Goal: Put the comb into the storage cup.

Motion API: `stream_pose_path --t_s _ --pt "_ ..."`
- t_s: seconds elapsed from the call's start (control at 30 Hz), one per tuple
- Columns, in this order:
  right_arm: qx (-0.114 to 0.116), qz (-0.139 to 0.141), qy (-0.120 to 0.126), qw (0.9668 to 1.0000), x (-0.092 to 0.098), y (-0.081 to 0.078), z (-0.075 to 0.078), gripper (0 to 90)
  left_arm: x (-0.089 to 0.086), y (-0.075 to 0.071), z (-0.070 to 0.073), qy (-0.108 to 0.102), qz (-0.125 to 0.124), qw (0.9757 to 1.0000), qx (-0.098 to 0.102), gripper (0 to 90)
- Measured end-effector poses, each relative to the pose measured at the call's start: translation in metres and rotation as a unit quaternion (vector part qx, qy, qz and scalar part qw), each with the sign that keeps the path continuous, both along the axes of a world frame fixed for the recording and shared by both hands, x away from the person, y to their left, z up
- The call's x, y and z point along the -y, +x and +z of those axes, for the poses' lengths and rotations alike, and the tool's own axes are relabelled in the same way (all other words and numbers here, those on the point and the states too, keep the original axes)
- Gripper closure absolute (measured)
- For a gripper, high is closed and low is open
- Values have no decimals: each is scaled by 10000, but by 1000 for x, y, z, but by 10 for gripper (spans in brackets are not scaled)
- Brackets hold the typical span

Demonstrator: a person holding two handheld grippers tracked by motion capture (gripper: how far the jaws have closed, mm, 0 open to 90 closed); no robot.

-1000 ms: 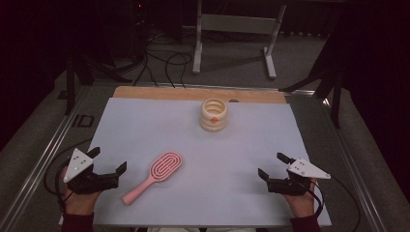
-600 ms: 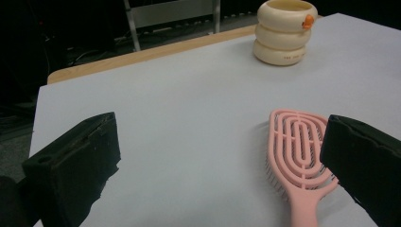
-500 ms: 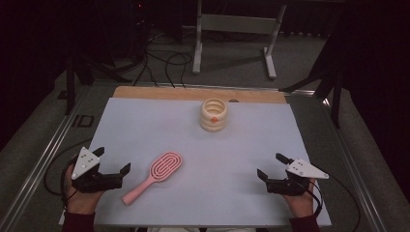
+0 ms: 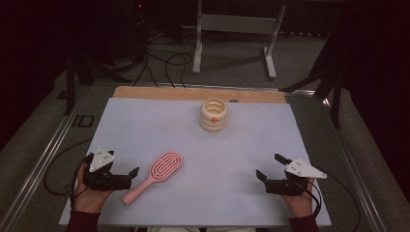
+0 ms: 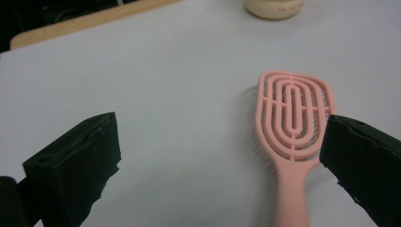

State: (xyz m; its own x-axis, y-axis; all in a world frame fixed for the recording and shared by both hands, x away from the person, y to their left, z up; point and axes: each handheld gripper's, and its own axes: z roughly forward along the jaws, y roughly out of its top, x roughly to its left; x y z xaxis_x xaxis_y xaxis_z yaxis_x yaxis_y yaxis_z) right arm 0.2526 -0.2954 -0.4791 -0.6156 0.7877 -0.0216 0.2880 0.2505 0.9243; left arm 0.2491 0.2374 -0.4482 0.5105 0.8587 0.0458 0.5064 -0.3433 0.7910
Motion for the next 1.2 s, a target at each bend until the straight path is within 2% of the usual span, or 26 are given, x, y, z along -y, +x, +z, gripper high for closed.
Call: stream_pose_path --t_s 0.33,0.53,0.63,0.87,0.93,1.2 --pt "-28 -33 -14 10000 -1 0 -1 79 18 8 -5 316 -226 9991 -183 7" --pt "-31 -34 -15 10000 -1 0 -1 79 24 11 -6 361 -308 9985 -287 7" --pt "-33 -37 -18 10000 -1 0 -1 79 29 14 -7 473 -378 9975 -361 7" --pt "-44 -64 11 10000 0 0 -1 79 34 18 -10 573 -461 9962 -471 7" --pt "-40 -63 6 10000 0 0 -1 79 36 19 -11 654 -499 9953 -509 9" --pt "-48 -62 -9 10000 1 0 -1 79 42 23 -18 759 -594 9925 -752 13"
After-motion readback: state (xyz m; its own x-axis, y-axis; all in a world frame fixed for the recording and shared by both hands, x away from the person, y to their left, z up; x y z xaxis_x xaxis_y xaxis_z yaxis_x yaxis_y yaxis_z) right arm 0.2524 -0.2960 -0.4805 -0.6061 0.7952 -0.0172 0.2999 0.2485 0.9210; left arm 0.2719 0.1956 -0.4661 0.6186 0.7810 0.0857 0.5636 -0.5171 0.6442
